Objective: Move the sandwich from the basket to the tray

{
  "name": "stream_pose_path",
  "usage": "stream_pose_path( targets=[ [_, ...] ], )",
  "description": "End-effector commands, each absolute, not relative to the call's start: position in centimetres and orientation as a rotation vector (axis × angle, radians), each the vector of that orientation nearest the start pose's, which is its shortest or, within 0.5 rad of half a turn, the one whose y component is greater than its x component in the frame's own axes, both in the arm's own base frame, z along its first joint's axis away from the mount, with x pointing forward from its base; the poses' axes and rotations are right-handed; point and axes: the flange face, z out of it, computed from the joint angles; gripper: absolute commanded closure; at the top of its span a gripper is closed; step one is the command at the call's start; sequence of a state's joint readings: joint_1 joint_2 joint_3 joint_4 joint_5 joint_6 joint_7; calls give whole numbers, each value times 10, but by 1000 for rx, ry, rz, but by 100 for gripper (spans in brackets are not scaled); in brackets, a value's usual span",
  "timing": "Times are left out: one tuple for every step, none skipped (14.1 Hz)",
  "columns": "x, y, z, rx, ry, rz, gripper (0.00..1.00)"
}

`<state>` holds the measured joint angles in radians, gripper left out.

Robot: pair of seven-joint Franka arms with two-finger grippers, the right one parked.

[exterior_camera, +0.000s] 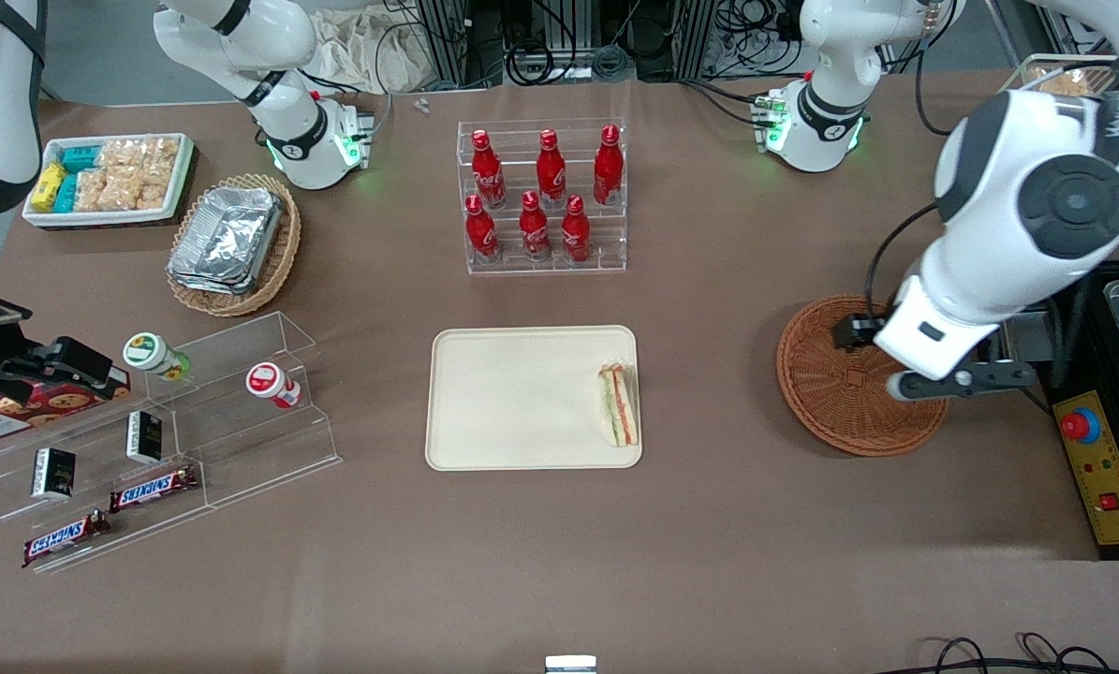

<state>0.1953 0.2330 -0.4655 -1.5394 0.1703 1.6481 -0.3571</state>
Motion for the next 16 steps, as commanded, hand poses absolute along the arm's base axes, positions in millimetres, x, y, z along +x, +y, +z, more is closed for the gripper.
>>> stream_pose_path(
  targets=[
    [602,-87,528,-3085,-71,121,0],
    [603,-80,532,-3099,-89,114,0],
    [602,-75,534,-3102,-80,109,0],
    [605,-53,532,-3104,-79,112,0],
    [606,-37,529,-3106,-52,114,0],
    [605,-31,529,-3106,5,121,0],
    [605,-20,531,-3104,45,123,0],
    [604,-4,534,-3095,59,116,0],
    [603,0,534,-3101,97,123,0],
    [601,11,534,-3101,130,131,0],
    [598,11,536,-3094,192,129,0],
    [598,21,535,-3090,207,132,0],
    [599,20,538,-3083,220,126,0],
    [599,25,537,-3076,216,136,0],
    [600,20,537,-3067,260,141,0],
    [602,20,539,-3064,281,132,0]
  ],
)
